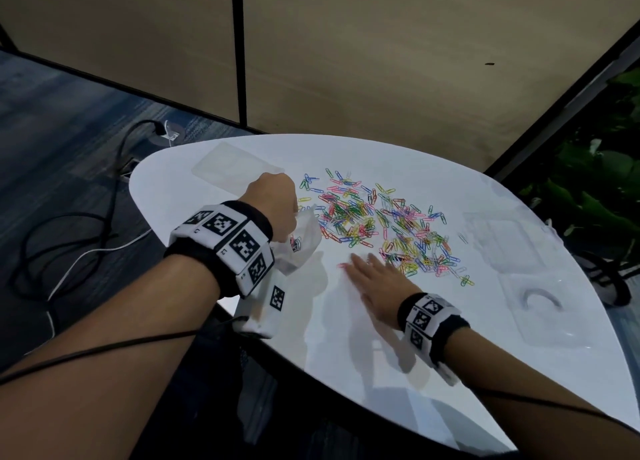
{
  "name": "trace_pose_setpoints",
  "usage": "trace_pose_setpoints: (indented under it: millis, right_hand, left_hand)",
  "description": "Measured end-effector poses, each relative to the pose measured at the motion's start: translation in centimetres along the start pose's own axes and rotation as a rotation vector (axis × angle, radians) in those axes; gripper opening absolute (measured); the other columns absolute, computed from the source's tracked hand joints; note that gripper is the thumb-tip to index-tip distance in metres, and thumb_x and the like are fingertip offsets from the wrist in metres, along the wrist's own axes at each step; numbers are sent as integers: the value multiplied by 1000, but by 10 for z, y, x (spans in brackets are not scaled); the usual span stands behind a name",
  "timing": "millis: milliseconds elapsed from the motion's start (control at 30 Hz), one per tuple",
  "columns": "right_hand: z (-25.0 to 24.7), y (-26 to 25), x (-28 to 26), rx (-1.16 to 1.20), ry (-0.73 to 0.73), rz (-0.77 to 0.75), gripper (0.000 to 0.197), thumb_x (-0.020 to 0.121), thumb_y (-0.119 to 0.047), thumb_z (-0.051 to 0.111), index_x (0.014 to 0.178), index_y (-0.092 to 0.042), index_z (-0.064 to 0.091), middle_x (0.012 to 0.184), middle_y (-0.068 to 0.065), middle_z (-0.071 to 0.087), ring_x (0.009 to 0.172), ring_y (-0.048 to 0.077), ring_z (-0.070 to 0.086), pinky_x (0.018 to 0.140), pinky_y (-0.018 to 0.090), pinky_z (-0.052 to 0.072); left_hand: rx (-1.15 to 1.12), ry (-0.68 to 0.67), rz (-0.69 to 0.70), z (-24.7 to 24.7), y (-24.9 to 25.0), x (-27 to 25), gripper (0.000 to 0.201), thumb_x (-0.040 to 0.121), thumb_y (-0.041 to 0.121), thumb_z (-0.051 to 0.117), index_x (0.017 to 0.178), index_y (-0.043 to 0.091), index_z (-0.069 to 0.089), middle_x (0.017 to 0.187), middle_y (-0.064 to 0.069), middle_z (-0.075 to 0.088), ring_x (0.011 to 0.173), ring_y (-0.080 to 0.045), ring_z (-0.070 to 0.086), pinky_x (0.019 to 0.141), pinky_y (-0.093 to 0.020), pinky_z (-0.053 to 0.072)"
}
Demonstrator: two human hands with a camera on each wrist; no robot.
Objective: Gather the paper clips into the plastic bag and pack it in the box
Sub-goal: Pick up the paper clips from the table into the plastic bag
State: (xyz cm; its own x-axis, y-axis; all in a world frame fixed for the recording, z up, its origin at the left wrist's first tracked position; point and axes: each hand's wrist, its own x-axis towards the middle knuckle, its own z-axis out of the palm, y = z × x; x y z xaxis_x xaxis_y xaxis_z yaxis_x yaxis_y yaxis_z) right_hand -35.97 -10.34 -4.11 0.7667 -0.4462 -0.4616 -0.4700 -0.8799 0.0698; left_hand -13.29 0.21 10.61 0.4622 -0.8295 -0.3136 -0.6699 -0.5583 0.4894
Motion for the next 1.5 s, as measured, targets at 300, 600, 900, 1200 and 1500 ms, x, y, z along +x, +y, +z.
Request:
trace_pose_setpoints:
  millis: [300, 600, 900, 1200, 1500]
  right_hand:
    - [10, 51, 6, 204, 338, 189, 26, 99, -18, 48, 118, -11, 65, 106, 11, 64, 94, 33, 63, 78, 35, 52]
    - [-20, 61, 10, 767, 413, 599, 15, 85, -7, 68, 94, -12, 79, 93, 3, 76, 81, 18, 69, 82, 25, 55]
    - [-86, 2, -1, 1976, 369, 310, 16, 83, 10, 67, 97, 6, 71, 93, 21, 75, 80, 26, 74, 74, 24, 61]
    - [-86, -59, 24, 1594, 371, 184, 22, 86, 2, 65, 107, -1, 72, 102, 17, 74, 82, 22, 72, 83, 29, 59]
    - [-99, -4, -1, 1524, 378, 264, 18, 88, 4, 61, 100, -3, 73, 95, 10, 73, 82, 25, 70, 70, 35, 62]
  left_hand:
    - [-1, -24, 2, 6, 4, 2, 29, 86, -4, 66, 113, 4, 74, 111, -17, 72, 97, -34, 74, 92, -41, 61]
    - [43, -46, 14, 9, 7, 4, 28, 86, -3, 66, 113, 4, 74, 104, -17, 77, 96, -32, 75, 91, -41, 61]
    - [53, -61, 38, 16, 12, 5, 24, 86, -3, 63, 107, 0, 74, 98, -17, 76, 91, -32, 76, 87, -42, 62]
    - [-7, -53, 48, 17, 15, 2, 24, 84, -1, 68, 106, 5, 76, 94, -13, 75, 95, -31, 75, 89, -41, 62]
    - [-39, -22, 25, 11, 10, 5, 21, 88, -2, 65, 106, 4, 75, 101, -14, 78, 91, -29, 77, 88, -40, 62]
